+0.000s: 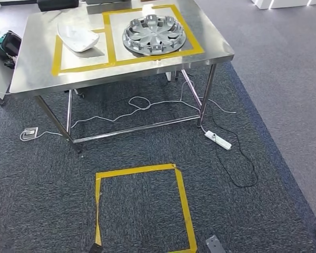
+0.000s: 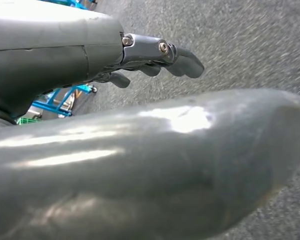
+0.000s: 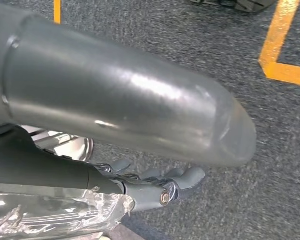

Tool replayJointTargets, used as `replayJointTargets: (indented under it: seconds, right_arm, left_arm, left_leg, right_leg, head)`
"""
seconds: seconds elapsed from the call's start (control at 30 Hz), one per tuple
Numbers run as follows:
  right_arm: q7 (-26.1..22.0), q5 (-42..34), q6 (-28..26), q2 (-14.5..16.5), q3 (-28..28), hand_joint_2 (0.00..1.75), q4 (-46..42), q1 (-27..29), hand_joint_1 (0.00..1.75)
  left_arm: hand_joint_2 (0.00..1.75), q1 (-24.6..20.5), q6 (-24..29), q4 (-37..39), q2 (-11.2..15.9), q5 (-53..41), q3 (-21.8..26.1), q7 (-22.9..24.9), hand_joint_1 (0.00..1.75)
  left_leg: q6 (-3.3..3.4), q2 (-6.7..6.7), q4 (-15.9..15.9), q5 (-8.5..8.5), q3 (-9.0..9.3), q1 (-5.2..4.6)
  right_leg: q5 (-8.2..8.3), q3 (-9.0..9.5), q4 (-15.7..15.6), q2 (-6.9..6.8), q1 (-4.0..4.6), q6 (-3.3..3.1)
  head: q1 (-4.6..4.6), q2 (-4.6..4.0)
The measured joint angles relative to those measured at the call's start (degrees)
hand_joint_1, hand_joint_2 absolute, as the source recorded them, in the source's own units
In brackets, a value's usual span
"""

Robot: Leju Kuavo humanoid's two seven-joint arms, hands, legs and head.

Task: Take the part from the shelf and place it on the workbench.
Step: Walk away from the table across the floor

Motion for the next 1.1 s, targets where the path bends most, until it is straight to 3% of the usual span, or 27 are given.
replayJointTargets:
  seconds: [0.07, 0.1, 0.17, 0.2, 0.23, 0.27, 0.33, 0.37, 0.4, 0.43, 0.5, 0.57, 0.63, 0.7, 0.77, 0.83, 0.87, 0.9, 0.93, 0.97, 1.03, 1.1]
  right_arm:
    - [0.0, 0.0, 0.0, 0.0, -0.2, 0.0, 0.0, -0.1, 0.0]
    - [0.0, 0.0, 0.0, -0.1, -0.2, 0.0, 0.0, -0.1, 0.0]
    - [-0.1, 0.0, 0.0, -0.1, -0.3, 0.0, 0.1, 0.1, 0.0]
    - [-0.1, 0.0, 0.0, -0.1, -0.4, 0.0, 0.2, 0.3, 0.0]
    - [0.0, -0.1, 0.1, -0.1, -0.5, 0.0, 0.3, 0.5, 0.0]
    - [0.0, -0.1, 0.1, 0.0, -0.6, 0.0, 0.4, 0.6, 0.0]
    - [0.1, 0.0, 0.1, 0.0, -0.6, 0.0, 0.4, 0.6, 0.0]
    - [0.2, 0.2, 0.0, 0.0, -0.6, 0.0, 0.4, 0.6, 0.0]
    - [0.4, 0.5, -0.1, 0.0, -0.6, 0.0, 0.4, 0.6, 0.0]
    - [0.8, 0.8, -0.4, 0.0, -0.6, 0.0, 0.4, 0.6, 0.0]
    - [1.5, 1.6, -0.9, 0.0, -0.6, 0.0, 0.4, 0.6, 0.0]
    - [2.0, 2.4, -1.2, -0.1, -0.6, 0.0, 0.5, 0.5, 0.0]
    - [2.7, 3.4, -1.3, -0.1, -0.5, 0.0, 0.5, 0.5, 0.0]
    - [3.6, 4.6, -1.4, 0.0, -0.1, 0.0, 0.6, 0.4, 0.0]
    - [4.4, 5.8, -1.6, 0.0, 0.5, 0.0, 0.7, 0.5, 0.0]
    - [5.0, 6.8, -1.7, -0.1, 1.1, 0.0, 0.8, 0.7, 0.0]
    - [5.4, 7.2, -1.6, -0.1, 1.4, 0.0, 0.8, 0.8, 0.0]
    - [5.6, 7.5, -1.5, -0.1, 1.7, 0.0, 0.8, 0.9, 0.0]
    - [5.8, 7.7, -1.4, -0.1, 2.0, 0.0, 0.8, 0.9, 0.0]
    - [5.9, 7.9, -1.3, -0.1, 2.2, 0.0, 0.9, 0.9, 0.0]
    - [6.0, 8.0, -1.1, -0.1, 2.4, 0.0, 0.9, 0.9, 0.0]
    - [6.0, 8.0, -1.1, -0.1, 2.7, 0.0, 0.9, 0.9, 0.0]
  left_arm:
    - [0.0, 0.0, 0.0, 0.0, 0.0, 0.0, -0.1, 0.0, 0.0]
    - [0.0, 0.0, 0.0, 0.0, 0.0, 0.0, -0.2, 0.0, 0.0]
    - [0.0, 0.1, 0.0, 0.0, -0.1, 0.0, -0.2, 0.0, 0.0]
    - [0.0, 0.1, 0.0, 0.0, -0.1, 0.0, -0.2, 0.0, 0.0]
    - [0.0, 0.1, -0.1, 0.0, -0.1, 0.1, -0.2, 0.0, 0.0]
    - [0.0, 0.1, -0.1, 0.0, -0.1, 0.1, -0.2, 0.1, 0.0]
    - [0.0, 0.1, -0.2, 0.0, -0.1, 0.2, -0.2, 0.1, 0.0]
    - [0.0, 0.1, -0.3, 0.0, -0.1, 0.2, -0.2, 0.2, 0.0]
    - [0.0, 0.1, -0.4, 0.0, -0.1, 0.2, -0.2, 0.4, 0.0]
    - [0.0, 0.1, -0.5, 0.0, -0.1, 0.3, -0.2, 0.6, 0.0]
    - [0.0, 0.1, -0.6, 0.0, -0.2, 0.3, -0.5, 1.1, 0.0]
    - [0.0, 0.0, -0.7, 0.0, -0.2, 0.3, -1.0, 1.3, 0.0]
    - [0.0, 0.0, -1.1, 0.0, -0.2, 0.4, -1.4, 1.6, 0.0]
    - [0.0, 0.1, -1.6, 0.0, -0.1, 0.4, -1.5, 2.0, 0.0]
    - [0.0, 0.1, -2.1, 0.0, 0.0, 0.5, -1.7, 2.3, 0.0]
    - [0.0, 0.1, -2.6, 0.0, 0.1, 0.5, -2.0, 2.8, 0.0]
    - [0.0, 0.1, -2.8, 0.0, 0.1, 0.5, -2.2, 3.1, 0.0]
    - [0.0, 0.1, -3.0, 0.0, 0.1, 0.4, -2.5, 3.4, 0.0]
    - [0.0, 0.1, -3.1, 0.0, 0.1, 0.4, -2.6, 3.6, 0.0]
    - [0.0, 0.1, -3.2, 0.0, 0.1, 0.4, -2.7, 3.8, 0.0]
    - [0.0, 0.1, -3.3, 0.0, 0.1, 0.4, -2.9, 4.0, 0.0]
    - [0.0, 0.1, -3.4, 0.0, 0.0, 0.3, -3.0, 4.0, 0.0]
  left_leg:
    - [0.32, -0.12, -7.2, -0.17, 4.8, 0.04]
    - [0.66, -0.18, -9.2, -0.62, 5.77, -0.09]
    - [1.7, -0.14, -10.1, -0.21, 5.13, -0.36]
    - [2.21, -0.06, -10.1, 0.39, 4.59, -0.42]
    - [2.72, 0.03, -10.1, 1.04, 3.98, -0.4]
    - [3.12, 0.11, -10.2, 1.73, 3.3, -0.39]
    - [3.53, 0.08, -10.1, 3.08, 1.63, -0.58]
    - [3.55, -0.04, -10.1, 3.73, 0.72, -0.68]
    - [3.49, -0.24, -10.1, 4.36, -0.21, -0.78]
    - [3.39, -0.55, -10.1, 4.99, -1.12, -0.84]
    - [3.09, -1.32, -10.1, 6.45, -2.74, -0.87]
    - [2.63, -2.21, -9.9, 7.77, -3.78, -0.98]
    - [1.96, -3.09, -10.0, 8.92, -4.19, -0.94]
    - [1.23, -3.68, -10.0, 9.35, -4.63, -0.77]
    - [0.6, -2.72, -7.2, 6.12, -5.89, -0.71]
    - [0.0, -1.25, -0.3, 0.62, -7.98, -0.54]
    - [-0.3, -0.94, 3.3, -1.01, -8.84, -0.41]
    - [-0.56, -0.76, 5.6, -1.44, -9.05, -0.27]
    - [-0.78, -0.59, 6.0, -0.87, -8.33, -0.1]
    - [-0.96, -0.21, 4.1, 0.39, -6.47, 0.06]
    - [-1.16, 2.14, -3.3, 2.44, -1.17, 0.12]
    - [-0.43, 4.13, -8.0, 2.62, 1.59, -0.08]
  right_leg:
    - [0.84, -1.14, 0.7, 0.06, 0.11, 0.59]
    - [1.41, -1.55, 0.7, 0.07, 0.12, 0.9]
    - [2.53, -2.15, 0.5, 0.06, -0.13, 1.58]
    - [2.07, -2.55, 0.7, 0.06, -0.3, 1.9]
    - [0.42, -3.12, 1.9, 0.1, -0.41, 2.19]
    - [-2.3, -3.89, 4.3, 0.14, -0.47, 2.41]
    - [-8.25, -5.5, 11.8, 0.2, -0.45, 2.66]
    - [-9.51, -5.89, 15.3, 0.21, -0.44, 2.69]
    - [-9.16, -5.73, 17.6, 0.23, -0.41, 2.62]
    - [-7.49, -4.76, 18.0, 0.32, -0.37, 2.44]
    - [-4.27, 0.0, 13.1, 1.5, -0.24, 1.71]
    - [-5.7, 6.64, 3.9, 3.48, -0.18, 1.1]
    - [-7.97, 9.68, -1.2, 3.95, -0.02, 0.91]
    - [-7.51, 9.16, -1.6, 2.76, -0.09, 0.41]
    - [-6.48, 8.39, -1.7, 1.44, -0.31, -0.4]
    - [-5.68, 7.5, -1.6, 0.12, -0.28, -0.73]
    - [-5.34, 7.07, -1.6, -0.65, -0.28, -0.66]
    - [-5.05, 6.75, -1.5, -1.46, -0.31, -0.55]
    - [-4.82, 6.44, -1.3, -2.24, -0.37, -0.38]
    - [-4.64, 6.22, -1.1, -2.92, -0.47, -0.18]
    - [-4.59, 5.64, -0.5, -4.12, -0.45, 0.39]
    - [-4.77, 5.09, 0.1, -5.18, -0.1, 1.03]
  head:
    - [0.02, 0.0]
    - [0.03, 0.0]
    - [0.02, 0.0]
    - [0.07, 0.01]
    - [0.13, 0.01]
    - [0.23, 0.01]
    - [0.44, 0.0]
    - [0.51, 0.0]
    - [0.51, 0.0]
    - [0.52, 0.0]
    - [0.51, 0.0]
    - [0.49, 0.0]
    - [0.45, 0.0]
    - [0.46, 0.0]
    - [0.11, 0.0]
    - [-0.27, 0.0]
    - [-0.32, 0.0]
    - [-0.3, 0.0]
    - [-0.31, 0.0]
    - [-0.31, 0.0]
    - [-0.45, 0.0]
    - [-0.41, 0.0]
